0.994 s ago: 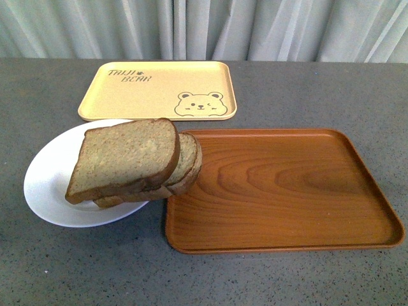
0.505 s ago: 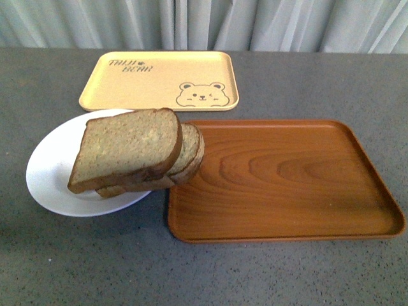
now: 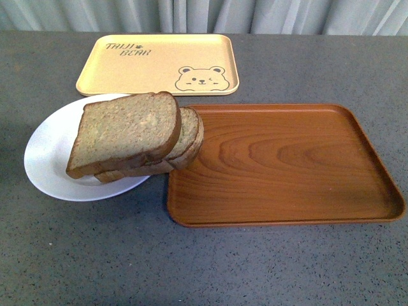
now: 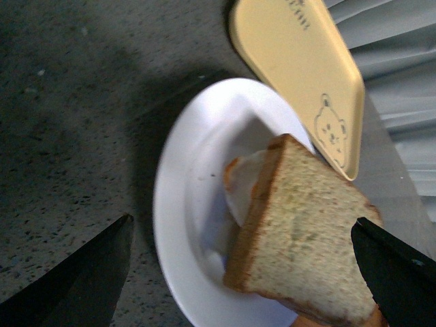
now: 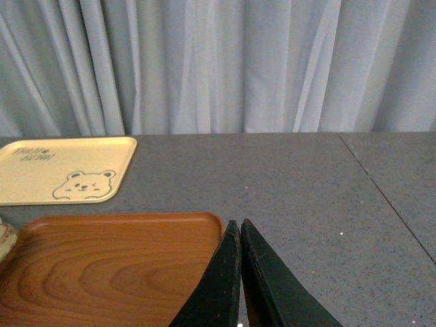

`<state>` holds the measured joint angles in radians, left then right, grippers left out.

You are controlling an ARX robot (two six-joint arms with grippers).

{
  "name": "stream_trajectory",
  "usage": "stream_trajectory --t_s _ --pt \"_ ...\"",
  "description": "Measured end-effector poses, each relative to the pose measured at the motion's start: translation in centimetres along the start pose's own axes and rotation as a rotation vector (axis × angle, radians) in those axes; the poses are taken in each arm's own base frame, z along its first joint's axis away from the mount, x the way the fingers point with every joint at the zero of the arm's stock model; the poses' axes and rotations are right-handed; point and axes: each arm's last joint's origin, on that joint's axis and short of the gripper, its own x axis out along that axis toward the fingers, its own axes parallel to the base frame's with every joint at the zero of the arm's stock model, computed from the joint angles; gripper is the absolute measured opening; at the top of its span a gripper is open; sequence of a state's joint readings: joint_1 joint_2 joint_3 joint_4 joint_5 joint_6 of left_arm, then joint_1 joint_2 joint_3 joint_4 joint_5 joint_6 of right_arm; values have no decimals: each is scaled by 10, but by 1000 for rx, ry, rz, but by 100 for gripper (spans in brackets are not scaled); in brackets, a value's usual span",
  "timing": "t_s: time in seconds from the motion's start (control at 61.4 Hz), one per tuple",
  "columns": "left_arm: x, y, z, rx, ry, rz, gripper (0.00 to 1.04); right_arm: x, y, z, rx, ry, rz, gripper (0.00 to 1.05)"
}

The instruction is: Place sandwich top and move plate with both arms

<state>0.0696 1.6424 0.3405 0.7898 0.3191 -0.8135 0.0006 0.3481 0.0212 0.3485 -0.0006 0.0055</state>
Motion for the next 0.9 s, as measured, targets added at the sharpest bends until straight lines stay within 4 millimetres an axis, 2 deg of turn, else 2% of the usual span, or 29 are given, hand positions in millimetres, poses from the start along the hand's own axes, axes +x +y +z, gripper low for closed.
stream_trajectory --t_s 0.147,0.375,0.57,0.668,0.831,0.896 --pt "16 14 -5 -42 25 50 96 -4 0 0 0 -2 0 2" --pt "45 23 -17 -80 54 90 96 -9 0 0 0 -1 0 2" --pt "64 18 -18 -115 43 72 96 -12 0 0 0 -1 0 2" --pt "73 14 -19 -130 42 61 96 -20 0 -4 0 32 -3 2" --pt "82 10 -21 -155 36 55 96 -23 0 -3 0 5 -1 2" --pt "85 9 -23 -162 42 51 89 -23 0 -3 0 5 0 2"
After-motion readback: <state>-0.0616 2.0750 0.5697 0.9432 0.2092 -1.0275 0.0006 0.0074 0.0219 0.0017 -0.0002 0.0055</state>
